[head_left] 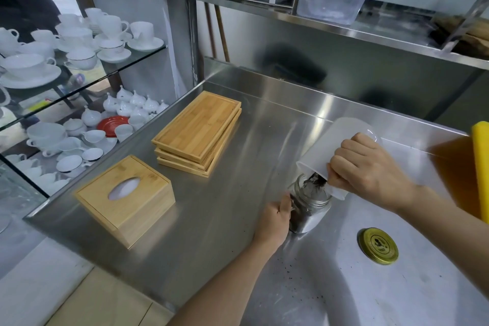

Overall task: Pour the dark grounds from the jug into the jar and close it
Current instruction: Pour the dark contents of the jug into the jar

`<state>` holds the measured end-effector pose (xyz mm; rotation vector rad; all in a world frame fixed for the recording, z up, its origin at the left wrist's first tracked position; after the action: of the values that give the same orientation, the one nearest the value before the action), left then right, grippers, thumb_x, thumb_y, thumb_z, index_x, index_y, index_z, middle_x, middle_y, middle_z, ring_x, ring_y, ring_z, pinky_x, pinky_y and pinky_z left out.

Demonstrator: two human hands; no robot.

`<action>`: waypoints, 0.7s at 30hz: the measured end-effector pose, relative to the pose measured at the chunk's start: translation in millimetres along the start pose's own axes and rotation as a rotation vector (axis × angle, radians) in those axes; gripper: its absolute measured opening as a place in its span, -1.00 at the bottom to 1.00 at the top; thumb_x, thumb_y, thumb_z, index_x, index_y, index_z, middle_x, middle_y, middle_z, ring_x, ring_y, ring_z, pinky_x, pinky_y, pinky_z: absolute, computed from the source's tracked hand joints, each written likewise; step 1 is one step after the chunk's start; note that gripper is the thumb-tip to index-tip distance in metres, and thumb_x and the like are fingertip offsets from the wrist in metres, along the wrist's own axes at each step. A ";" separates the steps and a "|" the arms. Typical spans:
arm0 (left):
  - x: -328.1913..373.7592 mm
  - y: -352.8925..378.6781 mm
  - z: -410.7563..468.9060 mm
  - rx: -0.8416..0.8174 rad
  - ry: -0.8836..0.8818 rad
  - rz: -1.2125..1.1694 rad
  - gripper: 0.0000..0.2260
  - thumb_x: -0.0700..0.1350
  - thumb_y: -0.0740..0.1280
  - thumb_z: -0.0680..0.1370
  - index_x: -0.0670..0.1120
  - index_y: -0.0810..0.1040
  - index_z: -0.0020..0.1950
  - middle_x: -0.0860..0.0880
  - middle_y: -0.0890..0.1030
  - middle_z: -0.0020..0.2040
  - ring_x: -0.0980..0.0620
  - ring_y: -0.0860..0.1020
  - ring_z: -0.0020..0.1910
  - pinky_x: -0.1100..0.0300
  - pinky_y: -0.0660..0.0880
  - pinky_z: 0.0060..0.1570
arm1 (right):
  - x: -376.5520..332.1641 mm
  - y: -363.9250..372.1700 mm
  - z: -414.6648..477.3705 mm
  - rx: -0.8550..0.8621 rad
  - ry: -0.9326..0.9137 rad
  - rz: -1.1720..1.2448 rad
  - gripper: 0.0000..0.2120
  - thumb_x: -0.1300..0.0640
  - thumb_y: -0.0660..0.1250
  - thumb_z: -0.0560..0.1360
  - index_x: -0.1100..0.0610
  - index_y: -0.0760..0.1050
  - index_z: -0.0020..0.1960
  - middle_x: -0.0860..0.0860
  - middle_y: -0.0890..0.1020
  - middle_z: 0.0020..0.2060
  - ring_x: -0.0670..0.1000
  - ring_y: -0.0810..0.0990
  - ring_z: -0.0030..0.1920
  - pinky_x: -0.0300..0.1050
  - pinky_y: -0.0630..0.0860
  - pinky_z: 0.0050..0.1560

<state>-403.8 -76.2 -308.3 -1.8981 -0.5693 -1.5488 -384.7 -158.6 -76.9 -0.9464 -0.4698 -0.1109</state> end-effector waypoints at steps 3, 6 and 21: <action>-1.5 0.2 -0.2 0.003 -0.009 -0.004 -0.48 0.20 0.06 0.56 -0.04 0.15 -0.52 -0.14 0.26 -0.47 -0.04 0.22 -0.43 0.12 0.19 -0.36 | -0.9 -1.0 0.6 -0.008 0.003 0.009 -0.77 0.35 0.29 0.41 0.24 0.39 -0.41 0.14 0.41 -0.54 0.12 0.35 -0.52 -0.01 0.35 -0.41; -4.0 0.1 0.5 -0.004 -0.019 -0.022 -0.46 0.21 0.06 0.56 -0.04 0.16 -0.55 -0.06 0.24 -0.51 -0.05 0.20 -0.45 0.10 0.19 -0.35 | -0.2 -2.3 -0.5 -0.006 0.018 0.010 -0.77 0.39 0.33 0.36 0.25 0.39 -0.43 0.14 0.40 -0.55 0.13 0.34 -0.53 0.01 0.36 -0.44; -3.6 0.6 0.0 -0.020 -0.049 0.025 -0.50 0.25 0.05 0.54 -0.04 0.16 -0.49 -0.10 0.27 -0.46 -0.03 0.23 -0.44 0.12 0.18 -0.36 | -4.8 1.6 -4.0 -0.027 -0.015 0.007 -0.79 0.35 0.30 0.40 0.23 0.40 -0.39 0.13 0.43 -0.53 0.12 0.35 -0.51 -0.06 0.26 -0.32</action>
<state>-404.2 -76.5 -312.0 -1.9555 -0.5516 -1.5005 -387.1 -161.4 -82.2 -0.9758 -0.4795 -0.1043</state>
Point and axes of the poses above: each hand's wrist, its own z-axis towards the middle knuckle, its own y-axis out of the palm, x = y × z, the point moved 9 cm from there along z, towards the middle knuckle
